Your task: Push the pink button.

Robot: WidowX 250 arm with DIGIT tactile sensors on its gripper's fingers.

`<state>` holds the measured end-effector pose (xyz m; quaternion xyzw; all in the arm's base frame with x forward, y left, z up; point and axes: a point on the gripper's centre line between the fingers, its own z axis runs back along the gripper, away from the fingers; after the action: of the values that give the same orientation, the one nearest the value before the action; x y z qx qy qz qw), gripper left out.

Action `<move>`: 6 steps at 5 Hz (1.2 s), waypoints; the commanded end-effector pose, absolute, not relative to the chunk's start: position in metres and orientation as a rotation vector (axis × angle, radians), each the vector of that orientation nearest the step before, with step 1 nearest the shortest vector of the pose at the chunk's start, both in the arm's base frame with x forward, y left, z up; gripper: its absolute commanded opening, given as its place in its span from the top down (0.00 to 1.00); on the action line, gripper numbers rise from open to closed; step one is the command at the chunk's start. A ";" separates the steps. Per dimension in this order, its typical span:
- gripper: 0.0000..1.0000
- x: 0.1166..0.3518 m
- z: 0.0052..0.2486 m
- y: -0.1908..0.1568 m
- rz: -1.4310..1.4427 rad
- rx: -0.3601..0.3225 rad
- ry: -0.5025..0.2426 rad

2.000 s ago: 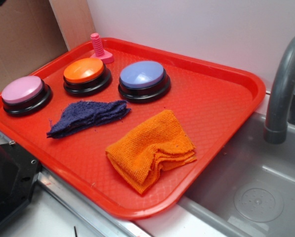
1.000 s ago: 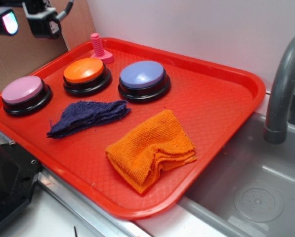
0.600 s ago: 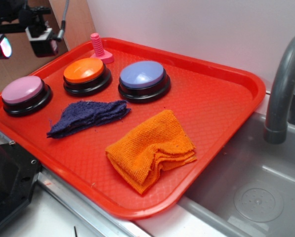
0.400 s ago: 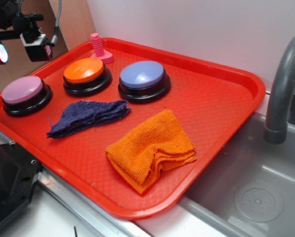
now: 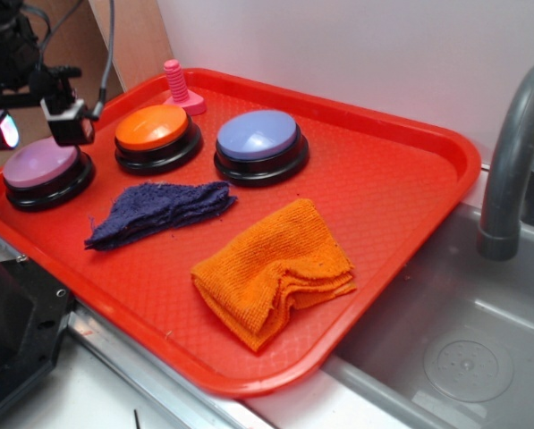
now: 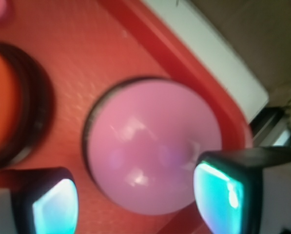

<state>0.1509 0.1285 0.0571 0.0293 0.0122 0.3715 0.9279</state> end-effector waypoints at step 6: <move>0.00 0.142 0.072 0.152 0.660 0.071 -0.045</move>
<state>0.1456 0.1392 0.0591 0.0226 0.0051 0.3172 0.9481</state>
